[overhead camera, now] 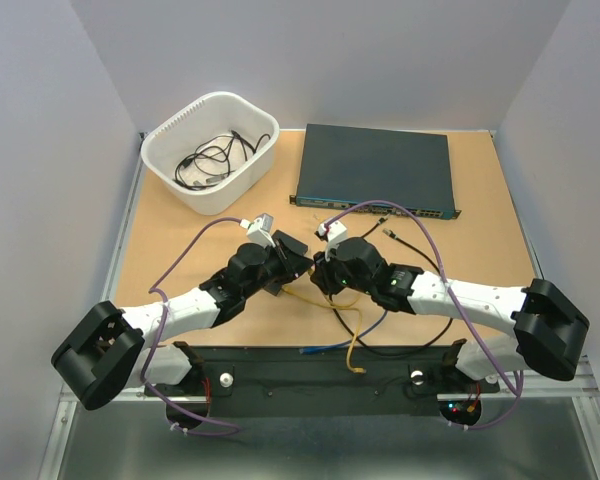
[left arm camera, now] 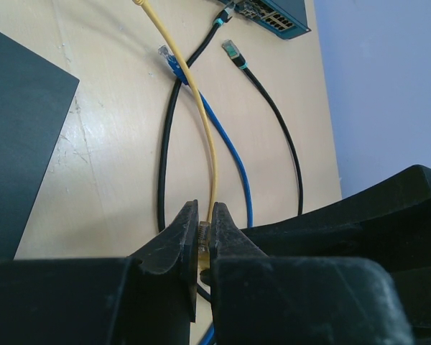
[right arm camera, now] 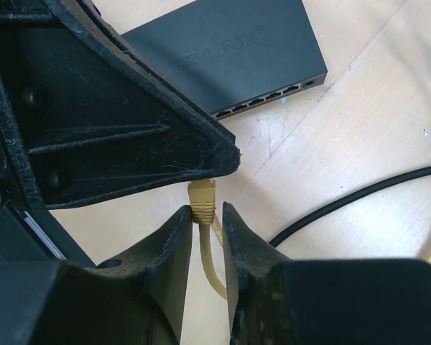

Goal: Insert the plug into the switch port

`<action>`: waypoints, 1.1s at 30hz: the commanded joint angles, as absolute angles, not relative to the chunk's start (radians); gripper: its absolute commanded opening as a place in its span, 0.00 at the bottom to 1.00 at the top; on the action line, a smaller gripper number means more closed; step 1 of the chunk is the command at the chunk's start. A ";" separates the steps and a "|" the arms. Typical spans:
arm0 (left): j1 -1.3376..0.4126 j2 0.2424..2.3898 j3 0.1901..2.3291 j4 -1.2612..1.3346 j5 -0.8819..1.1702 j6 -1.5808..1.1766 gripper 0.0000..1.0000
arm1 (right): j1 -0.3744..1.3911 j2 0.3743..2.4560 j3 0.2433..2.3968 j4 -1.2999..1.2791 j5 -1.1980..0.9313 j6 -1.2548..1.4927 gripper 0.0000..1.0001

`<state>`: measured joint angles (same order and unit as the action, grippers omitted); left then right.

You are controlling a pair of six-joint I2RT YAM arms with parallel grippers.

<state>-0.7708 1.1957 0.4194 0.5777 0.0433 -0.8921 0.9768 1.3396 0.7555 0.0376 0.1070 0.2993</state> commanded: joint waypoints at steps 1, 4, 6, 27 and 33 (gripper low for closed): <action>-0.772 1.184 0.446 0.589 0.028 -0.879 0.00 | 0.986 1.324 0.792 0.100 0.133 0.305 0.27; -0.772 1.178 0.443 0.589 0.026 -0.879 0.00 | 0.986 1.335 0.790 0.103 0.135 0.308 0.24; -0.772 1.175 0.442 0.589 0.025 -0.879 0.00 | 0.986 1.342 0.787 0.106 0.137 0.311 0.19; -0.741 1.109 0.436 0.520 0.008 -0.835 0.44 | 0.989 1.307 0.713 0.149 0.152 0.313 0.00; -0.652 1.028 0.442 0.418 -0.022 -0.760 0.45 | 0.989 1.295 0.696 0.126 0.201 0.298 0.00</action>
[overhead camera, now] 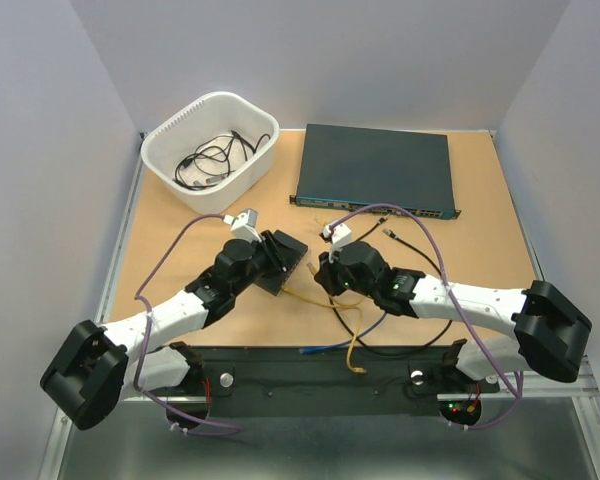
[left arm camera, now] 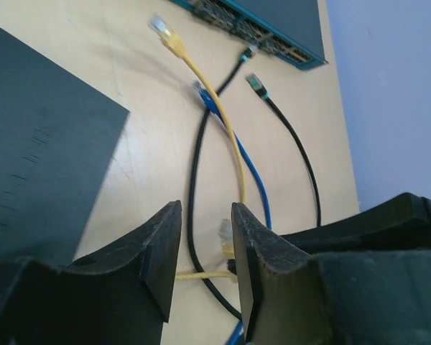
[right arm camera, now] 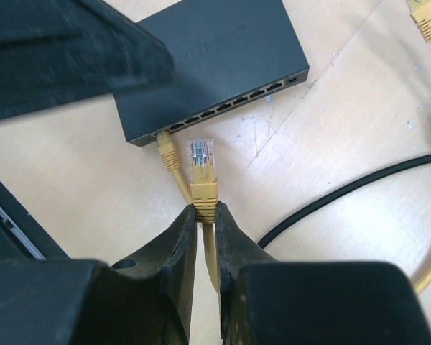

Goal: Insert the plug into the switch port

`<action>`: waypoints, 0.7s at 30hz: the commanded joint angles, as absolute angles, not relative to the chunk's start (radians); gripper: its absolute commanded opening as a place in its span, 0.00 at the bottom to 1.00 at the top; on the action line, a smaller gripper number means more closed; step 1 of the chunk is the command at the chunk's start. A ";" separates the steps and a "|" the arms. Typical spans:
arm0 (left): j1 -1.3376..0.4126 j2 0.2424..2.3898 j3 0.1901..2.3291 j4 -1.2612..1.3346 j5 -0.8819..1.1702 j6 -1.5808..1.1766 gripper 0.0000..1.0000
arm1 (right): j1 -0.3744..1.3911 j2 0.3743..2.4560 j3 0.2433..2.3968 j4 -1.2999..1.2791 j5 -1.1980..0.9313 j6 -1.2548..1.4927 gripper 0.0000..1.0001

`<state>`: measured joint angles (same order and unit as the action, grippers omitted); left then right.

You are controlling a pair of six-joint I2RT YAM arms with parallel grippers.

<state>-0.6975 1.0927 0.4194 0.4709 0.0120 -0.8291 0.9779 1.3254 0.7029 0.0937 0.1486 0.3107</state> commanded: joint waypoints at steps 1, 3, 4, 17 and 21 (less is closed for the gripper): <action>-0.629 1.016 0.442 0.408 -0.017 -0.750 0.45 | 0.988 1.298 0.696 0.123 0.207 0.296 0.00; -0.553 0.988 0.433 0.391 0.001 -0.727 0.46 | 0.989 1.304 0.696 0.117 0.222 0.295 0.00; -0.523 0.980 0.428 0.390 0.038 -0.703 0.46 | 0.989 1.307 0.696 0.114 0.227 0.291 0.00; -0.356 0.970 0.434 0.443 0.104 -0.706 0.63 | 0.989 1.338 0.695 0.103 0.273 0.291 0.01; -0.351 0.798 0.310 0.590 0.070 -0.666 0.78 | 0.989 1.364 0.701 0.103 0.282 0.288 0.01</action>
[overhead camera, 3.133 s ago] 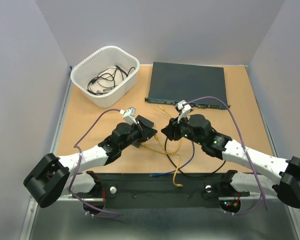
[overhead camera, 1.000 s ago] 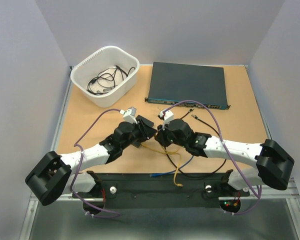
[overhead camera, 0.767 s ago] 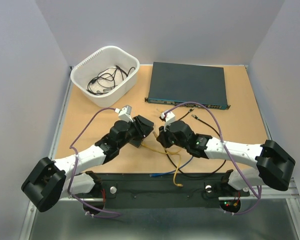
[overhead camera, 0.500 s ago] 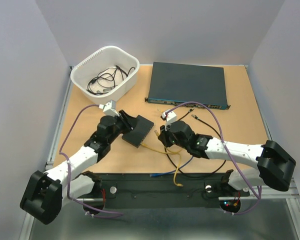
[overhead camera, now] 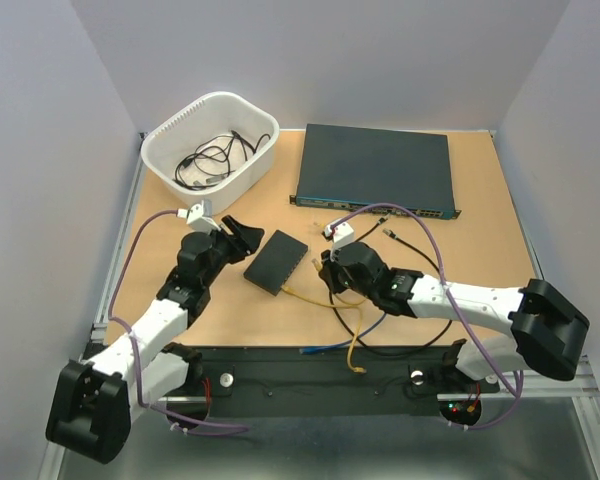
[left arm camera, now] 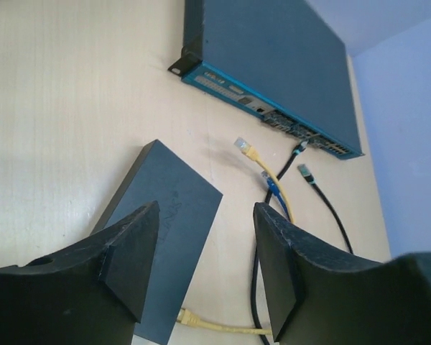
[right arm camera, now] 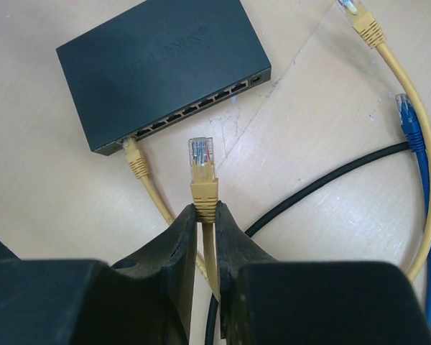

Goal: Insert the plug into the switch port

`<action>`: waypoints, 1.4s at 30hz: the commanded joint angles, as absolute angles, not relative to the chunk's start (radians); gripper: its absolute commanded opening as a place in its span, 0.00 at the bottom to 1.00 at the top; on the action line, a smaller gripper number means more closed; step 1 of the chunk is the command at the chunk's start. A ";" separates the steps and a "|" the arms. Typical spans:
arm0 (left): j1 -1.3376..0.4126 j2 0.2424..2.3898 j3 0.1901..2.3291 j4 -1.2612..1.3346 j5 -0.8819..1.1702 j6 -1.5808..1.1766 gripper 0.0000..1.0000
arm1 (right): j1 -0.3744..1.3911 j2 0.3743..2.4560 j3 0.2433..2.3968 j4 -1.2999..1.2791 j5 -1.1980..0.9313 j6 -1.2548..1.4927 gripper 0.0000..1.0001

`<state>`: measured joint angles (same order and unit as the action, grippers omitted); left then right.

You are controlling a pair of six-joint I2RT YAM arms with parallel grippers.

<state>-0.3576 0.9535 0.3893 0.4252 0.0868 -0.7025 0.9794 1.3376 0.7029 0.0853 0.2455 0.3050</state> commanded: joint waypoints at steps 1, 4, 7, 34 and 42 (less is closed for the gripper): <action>-0.350 0.769 0.290 0.613 0.086 -0.661 0.82 | 0.989 1.371 0.704 0.103 0.279 0.288 0.00; -0.350 0.690 0.259 0.612 0.057 -0.660 0.93 | 0.989 1.396 0.716 0.103 0.273 0.293 0.00; -0.347 0.702 0.285 0.554 0.032 -0.623 0.93 | 0.989 1.437 0.736 0.101 0.268 0.290 0.00; -0.316 1.381 0.442 0.600 0.252 -0.598 0.76 | 0.997 1.740 0.951 0.060 0.163 0.253 0.01; -0.316 1.436 0.436 0.643 0.285 -0.606 0.72 | 1.028 1.753 0.968 0.058 0.170 0.265 0.00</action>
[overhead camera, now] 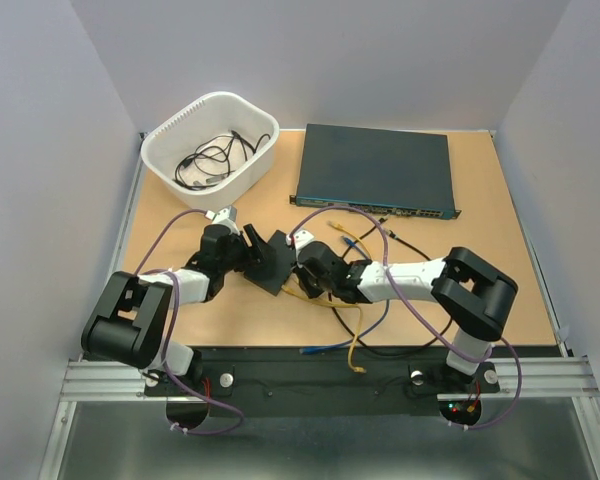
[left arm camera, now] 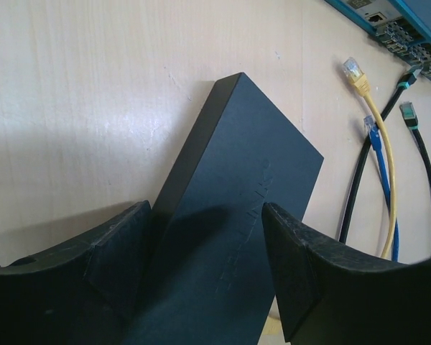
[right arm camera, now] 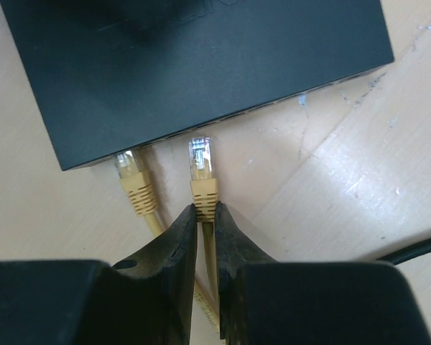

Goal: Insert the plug into the switch port

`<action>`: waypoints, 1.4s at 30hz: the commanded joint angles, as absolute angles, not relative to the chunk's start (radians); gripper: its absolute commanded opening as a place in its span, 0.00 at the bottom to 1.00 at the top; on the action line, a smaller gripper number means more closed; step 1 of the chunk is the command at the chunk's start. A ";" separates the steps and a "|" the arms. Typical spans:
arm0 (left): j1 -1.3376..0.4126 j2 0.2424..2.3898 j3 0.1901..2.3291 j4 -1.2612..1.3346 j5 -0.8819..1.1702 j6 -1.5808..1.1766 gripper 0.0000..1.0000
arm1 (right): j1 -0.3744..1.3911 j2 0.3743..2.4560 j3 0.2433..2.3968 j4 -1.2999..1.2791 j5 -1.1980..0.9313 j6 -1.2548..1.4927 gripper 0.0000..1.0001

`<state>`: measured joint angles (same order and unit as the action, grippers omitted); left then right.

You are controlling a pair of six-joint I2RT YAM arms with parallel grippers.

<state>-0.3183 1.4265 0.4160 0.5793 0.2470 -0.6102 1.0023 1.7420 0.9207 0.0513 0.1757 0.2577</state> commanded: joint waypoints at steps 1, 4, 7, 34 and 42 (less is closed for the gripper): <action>-0.316 1.443 0.436 0.646 0.287 -0.606 0.72 | 1.032 1.755 0.969 0.060 0.175 0.265 0.00; -0.316 1.456 0.437 0.652 0.296 -0.607 0.71 | 1.040 1.759 0.976 0.060 0.181 0.270 0.00; -0.316 1.462 0.437 0.655 0.298 -0.606 0.71 | 1.049 1.761 0.983 0.058 0.189 0.275 0.01; -0.316 1.505 0.443 0.666 0.318 -0.603 0.70 | 1.074 1.709 1.022 0.048 0.253 0.276 0.01; -0.316 1.517 0.445 0.670 0.327 -0.603 0.70 | 1.080 1.733 1.029 0.046 0.259 0.275 0.01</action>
